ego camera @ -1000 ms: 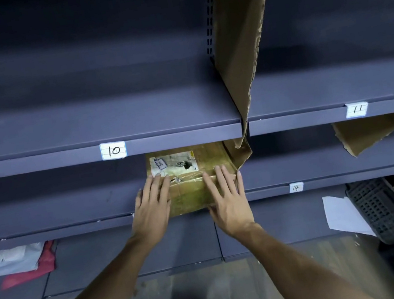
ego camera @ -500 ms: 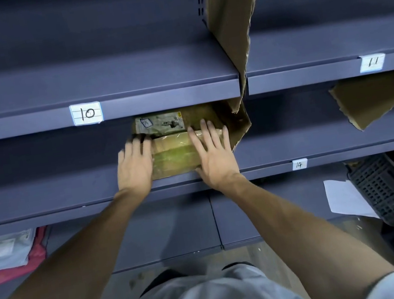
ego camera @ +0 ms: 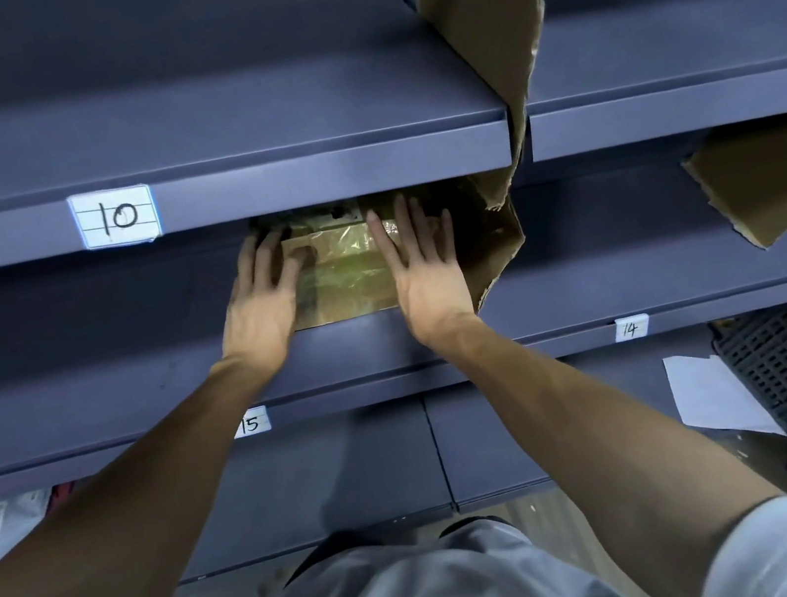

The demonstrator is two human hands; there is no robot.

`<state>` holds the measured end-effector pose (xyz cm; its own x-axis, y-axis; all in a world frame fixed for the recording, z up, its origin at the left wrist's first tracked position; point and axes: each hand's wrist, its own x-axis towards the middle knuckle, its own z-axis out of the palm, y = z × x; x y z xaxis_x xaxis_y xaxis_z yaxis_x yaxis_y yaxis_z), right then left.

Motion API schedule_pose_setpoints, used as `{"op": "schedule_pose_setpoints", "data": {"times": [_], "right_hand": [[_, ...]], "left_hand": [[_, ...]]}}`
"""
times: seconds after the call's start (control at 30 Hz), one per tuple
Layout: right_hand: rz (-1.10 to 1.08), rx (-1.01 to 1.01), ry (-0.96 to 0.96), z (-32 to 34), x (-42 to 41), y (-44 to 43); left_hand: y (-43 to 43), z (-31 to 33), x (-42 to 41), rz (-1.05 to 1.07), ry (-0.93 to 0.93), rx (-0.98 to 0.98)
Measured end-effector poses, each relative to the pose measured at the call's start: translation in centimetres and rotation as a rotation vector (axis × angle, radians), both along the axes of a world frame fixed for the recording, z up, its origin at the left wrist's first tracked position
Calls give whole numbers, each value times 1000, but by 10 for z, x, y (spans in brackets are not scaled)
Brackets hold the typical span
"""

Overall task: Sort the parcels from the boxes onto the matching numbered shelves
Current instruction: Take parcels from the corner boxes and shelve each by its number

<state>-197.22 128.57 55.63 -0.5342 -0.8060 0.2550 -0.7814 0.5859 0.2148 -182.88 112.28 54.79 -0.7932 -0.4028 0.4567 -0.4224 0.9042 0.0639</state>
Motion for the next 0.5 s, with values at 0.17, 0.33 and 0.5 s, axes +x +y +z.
{"op": "schedule_pose_setpoints", "data": {"times": [0.17,0.33,0.5], "right_hand": [[13,-58,48,-10,-19,-21],[12,-104,112,-19,-27,-28],[-14,-52,87,-13,-25,-26]], "left_hand": [[-21,1,-14,-86,-11,0],[-32,-8,-17,-128,38,-72],[-28,-7,-14,-98,-22,-155]]}}
